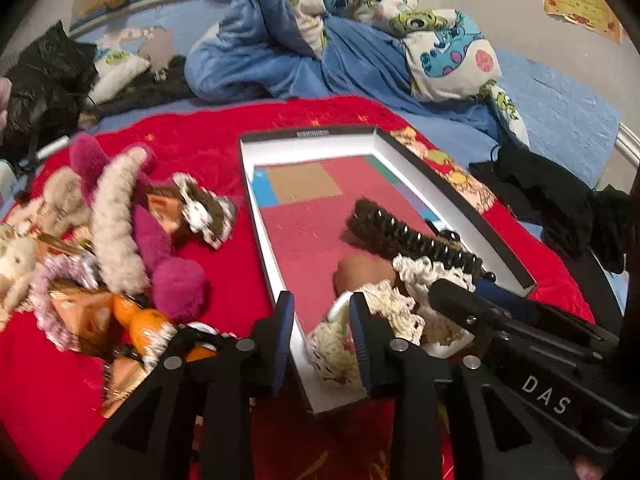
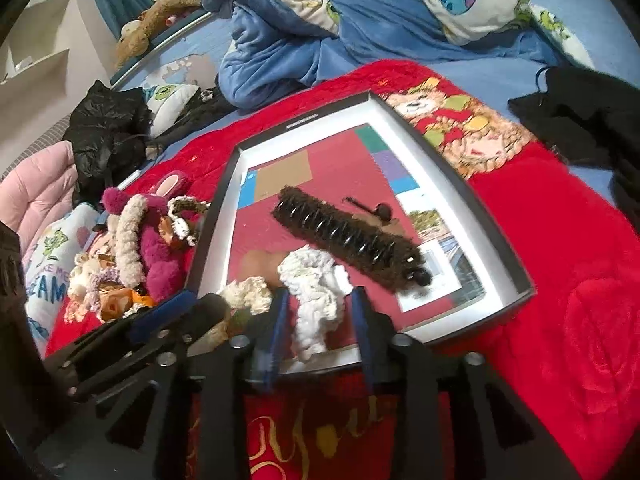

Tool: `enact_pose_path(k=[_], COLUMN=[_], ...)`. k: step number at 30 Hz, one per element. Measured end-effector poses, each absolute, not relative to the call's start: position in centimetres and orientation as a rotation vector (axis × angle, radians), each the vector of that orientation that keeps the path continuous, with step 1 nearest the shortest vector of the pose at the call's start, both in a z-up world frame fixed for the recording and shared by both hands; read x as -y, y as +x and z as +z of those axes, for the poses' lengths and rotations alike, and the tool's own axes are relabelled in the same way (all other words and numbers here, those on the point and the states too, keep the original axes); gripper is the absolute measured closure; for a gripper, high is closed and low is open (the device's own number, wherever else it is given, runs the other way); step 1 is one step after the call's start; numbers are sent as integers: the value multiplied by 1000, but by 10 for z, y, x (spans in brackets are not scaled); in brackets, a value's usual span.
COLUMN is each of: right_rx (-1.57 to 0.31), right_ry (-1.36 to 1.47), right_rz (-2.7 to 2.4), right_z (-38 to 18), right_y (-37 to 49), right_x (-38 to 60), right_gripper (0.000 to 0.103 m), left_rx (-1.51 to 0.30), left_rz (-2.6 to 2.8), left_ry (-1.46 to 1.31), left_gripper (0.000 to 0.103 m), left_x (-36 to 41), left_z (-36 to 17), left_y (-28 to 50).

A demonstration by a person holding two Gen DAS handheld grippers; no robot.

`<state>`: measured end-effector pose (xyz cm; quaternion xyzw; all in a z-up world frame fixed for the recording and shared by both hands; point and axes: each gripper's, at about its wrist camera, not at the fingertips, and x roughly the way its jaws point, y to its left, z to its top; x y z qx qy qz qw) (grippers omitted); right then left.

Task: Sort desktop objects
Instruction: 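Lower the scrunchies into the box and open both tools, then move both tools back over the pile of items beside the box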

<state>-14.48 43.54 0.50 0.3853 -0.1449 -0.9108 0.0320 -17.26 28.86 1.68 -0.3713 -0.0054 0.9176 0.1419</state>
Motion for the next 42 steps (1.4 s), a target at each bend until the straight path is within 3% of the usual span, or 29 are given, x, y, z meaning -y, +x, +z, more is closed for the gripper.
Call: enact_pose_path(k=[1, 3, 4, 6, 7, 11, 16, 28, 39, 42], right_rx=[436, 428, 438, 516, 559, 640, 538, 503, 490, 480], right_ry=[1175, 1144, 1129, 1072, 1037, 1030, 1070, 1100, 1027, 962], right_rz=[-2829, -2894, -2924, -2964, -2961, -2943, -2962, -2941, -2895, -2873], right_z=[7, 10, 12, 17, 19, 23, 23, 27, 51, 55], right_y=[-143, -140, -137, -131, -128, -126, -129, -128, -126, -121], right_x=[-437, -442, -446, -460, -466, -476, -464, -445, -377, -346], right_gripper=[51, 39, 29, 4, 0, 0, 0, 0, 0, 0], left_rx=[-5, 52, 122, 206, 203, 168, 115, 125, -183, -193], left_rz=[2702, 2755, 2717, 2680, 2707, 2722, 2743, 2793, 2988, 3019], left_ry=[-1075, -1073, -1071, -1078, -1061, -1033, -1010, -1012, -890, -902], left_gripper=[37, 6, 0, 0, 0, 0, 0, 0, 0, 0], left_x=[-286, -271, -263, -251, -249, -248, -250, -227, -161, -127], left_z=[19, 22, 22, 24, 26, 30, 32, 44, 81, 80], left_y=[-172, -175, -177, -180, -178, -176, -171, -158, -113, -99])
